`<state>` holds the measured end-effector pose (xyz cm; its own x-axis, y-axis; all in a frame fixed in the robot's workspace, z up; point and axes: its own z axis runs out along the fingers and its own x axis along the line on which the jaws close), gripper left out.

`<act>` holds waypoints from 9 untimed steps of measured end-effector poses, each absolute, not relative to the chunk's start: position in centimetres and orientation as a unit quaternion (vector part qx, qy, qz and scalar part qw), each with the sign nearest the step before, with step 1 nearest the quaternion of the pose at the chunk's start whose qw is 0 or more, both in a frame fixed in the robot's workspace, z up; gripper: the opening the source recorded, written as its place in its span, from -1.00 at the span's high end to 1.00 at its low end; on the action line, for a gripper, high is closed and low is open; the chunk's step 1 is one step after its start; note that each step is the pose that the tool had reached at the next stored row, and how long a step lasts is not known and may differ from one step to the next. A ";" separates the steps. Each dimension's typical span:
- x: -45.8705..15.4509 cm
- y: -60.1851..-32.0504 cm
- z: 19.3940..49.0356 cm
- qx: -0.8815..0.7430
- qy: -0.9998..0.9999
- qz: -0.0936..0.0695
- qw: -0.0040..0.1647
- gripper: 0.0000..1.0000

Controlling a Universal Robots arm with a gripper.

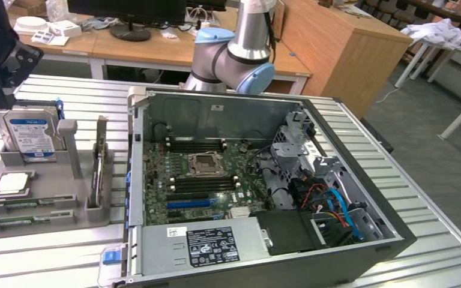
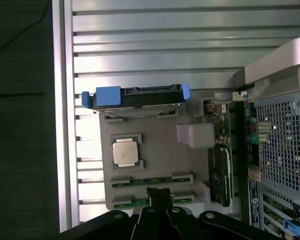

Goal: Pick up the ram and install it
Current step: 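Reach for the ram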

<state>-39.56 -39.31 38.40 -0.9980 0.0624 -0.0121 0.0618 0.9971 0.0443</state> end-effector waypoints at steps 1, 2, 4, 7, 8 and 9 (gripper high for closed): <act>-39.6 -39.5 38.4 0.031 0.999 0.022 0.007 0.79; -39.6 -39.7 38.4 0.031 0.999 0.022 0.007 0.79; -39.6 -40.2 38.4 0.031 0.999 0.022 0.007 0.79; -39.6 -40.8 38.4 0.031 0.999 0.022 0.007 0.79; -39.6 -40.9 38.4 0.031 0.999 0.022 0.007 0.79; -39.6 -40.9 38.4 0.031 0.999 0.022 0.007 0.79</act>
